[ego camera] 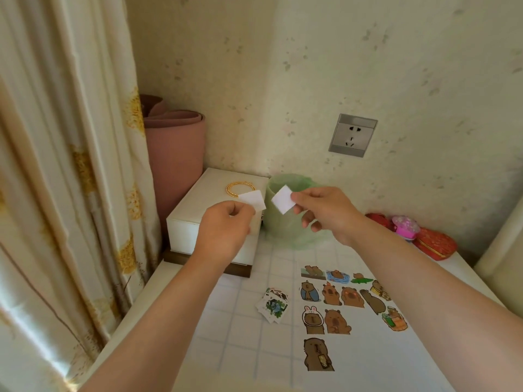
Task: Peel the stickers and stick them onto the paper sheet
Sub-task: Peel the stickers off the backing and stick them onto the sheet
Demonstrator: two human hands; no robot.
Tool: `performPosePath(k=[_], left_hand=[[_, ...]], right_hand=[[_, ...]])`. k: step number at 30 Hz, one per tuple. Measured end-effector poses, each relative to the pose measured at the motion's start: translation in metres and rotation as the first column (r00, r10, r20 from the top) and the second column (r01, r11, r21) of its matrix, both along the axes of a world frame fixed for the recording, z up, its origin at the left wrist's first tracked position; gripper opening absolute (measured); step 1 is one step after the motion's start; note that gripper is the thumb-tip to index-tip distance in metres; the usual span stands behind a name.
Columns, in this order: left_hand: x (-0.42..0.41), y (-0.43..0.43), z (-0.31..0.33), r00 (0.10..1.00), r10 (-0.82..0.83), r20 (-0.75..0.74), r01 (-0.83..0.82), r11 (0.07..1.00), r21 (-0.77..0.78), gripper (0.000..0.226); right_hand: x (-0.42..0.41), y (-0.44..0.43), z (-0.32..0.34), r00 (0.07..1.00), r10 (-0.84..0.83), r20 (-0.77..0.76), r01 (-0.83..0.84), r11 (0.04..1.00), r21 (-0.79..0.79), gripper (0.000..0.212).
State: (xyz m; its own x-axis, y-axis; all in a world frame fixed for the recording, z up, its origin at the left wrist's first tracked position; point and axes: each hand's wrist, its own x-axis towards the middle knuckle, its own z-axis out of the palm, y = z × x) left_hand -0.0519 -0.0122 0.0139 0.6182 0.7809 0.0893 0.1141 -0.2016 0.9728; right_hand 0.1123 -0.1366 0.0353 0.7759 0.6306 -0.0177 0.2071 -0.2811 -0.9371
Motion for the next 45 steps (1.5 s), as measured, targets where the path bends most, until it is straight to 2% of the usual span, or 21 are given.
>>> performPosePath(k=[3, 5, 8, 10, 11, 14, 16, 18, 23, 26, 29, 31, 33, 38, 45], left_hand=[[0.0, 0.004, 0.002, 1.0, -0.01, 0.001, 0.01, 0.999, -0.049, 0.028], [0.0, 0.002, 0.002, 0.999, -0.039, -0.01, 0.038, 0.995, -0.087, 0.026], [0.001, -0.002, 0.005, 0.995, -0.104, 0.006, 0.103, 0.971, -0.215, 0.02], [0.002, -0.003, 0.005, 0.988, -0.135, 0.08, 0.155, 0.918, -0.365, 0.022], [0.003, -0.003, 0.005, 0.98, -0.149, 0.128, 0.192, 0.872, -0.45, 0.024], [0.004, -0.009, 0.006, 0.946, -0.23, 0.23, 0.325, 0.709, -0.626, 0.028], [0.004, -0.014, 0.004, 0.923, -0.293, 0.249, 0.383, 0.639, -0.668, 0.031], [0.005, -0.02, 0.002, 0.903, -0.35, 0.25, 0.42, 0.59, -0.69, 0.033], [0.005, -0.042, -0.003, 0.857, -0.472, 0.207, 0.463, 0.529, -0.712, 0.031], [0.007, -0.055, -0.008, 0.862, -0.478, 0.167, 0.457, 0.591, -0.665, 0.022], [0.013, -0.066, -0.013, 0.899, -0.411, 0.154, 0.416, 0.687, -0.596, 0.017], [0.02, -0.075, -0.016, 0.917, -0.394, 0.058, 0.375, 0.805, -0.459, 0.015], [0.028, -0.085, -0.019, 0.921, -0.383, -0.063, 0.362, 0.906, -0.22, 0.01], [0.043, -0.104, -0.031, 0.902, -0.402, -0.154, 0.421, 0.9, 0.115, 0.006], [0.064, -0.112, -0.045, 0.876, -0.437, -0.205, 0.475, 0.856, 0.204, 0.011]], right_hand=[[0.023, 0.011, 0.004, 0.95, -0.243, 0.199, 0.238, 0.97, 0.046, 0.008], [0.036, 0.02, 0.005, 0.901, -0.289, 0.322, 0.293, 0.955, 0.036, 0.01], [0.049, 0.031, 0.005, 0.891, -0.2, 0.408, 0.259, 0.961, -0.095, 0.006], [0.051, 0.035, 0.005, 0.883, -0.105, 0.458, 0.217, 0.956, -0.199, 0.017], [0.047, 0.035, 0.007, 0.875, -0.074, 0.478, 0.191, 0.961, -0.201, 0.018], [0.017, 0.022, 0.012, 0.906, 0.042, 0.421, -0.002, 0.996, -0.094, 0.018], [-0.007, 0.003, 0.013, 0.93, 0.154, 0.334, -0.149, 0.988, -0.041, 0.023], [-0.025, -0.018, 0.011, 0.941, 0.22, 0.259, -0.228, 0.974, -0.001, 0.025], [-0.034, -0.057, -0.004, 0.959, 0.128, 0.253, -0.13, 0.991, -0.008, 0.006], [-0.032, -0.083, -0.012, 0.977, 0.038, 0.21, -0.035, 0.999, -0.02, 0.006], [-0.033, -0.107, -0.019, 0.989, -0.031, 0.143, 0.034, 0.999, -0.016, 0.008], [-0.033, -0.12, -0.026, 0.996, -0.043, 0.082, 0.046, 0.999, -0.028, 0.008], [-0.032, -0.132, -0.032, 0.999, -0.033, 0.04, 0.036, 0.997, -0.063, 0.009], [-0.024, -0.15, -0.039, 1.0, 0.014, -0.014, -0.015, 0.994, -0.107, 0.01], [-0.011, -0.162, -0.044, 0.998, -0.046, -0.04, 0.042, 0.994, -0.105, 0.01]])
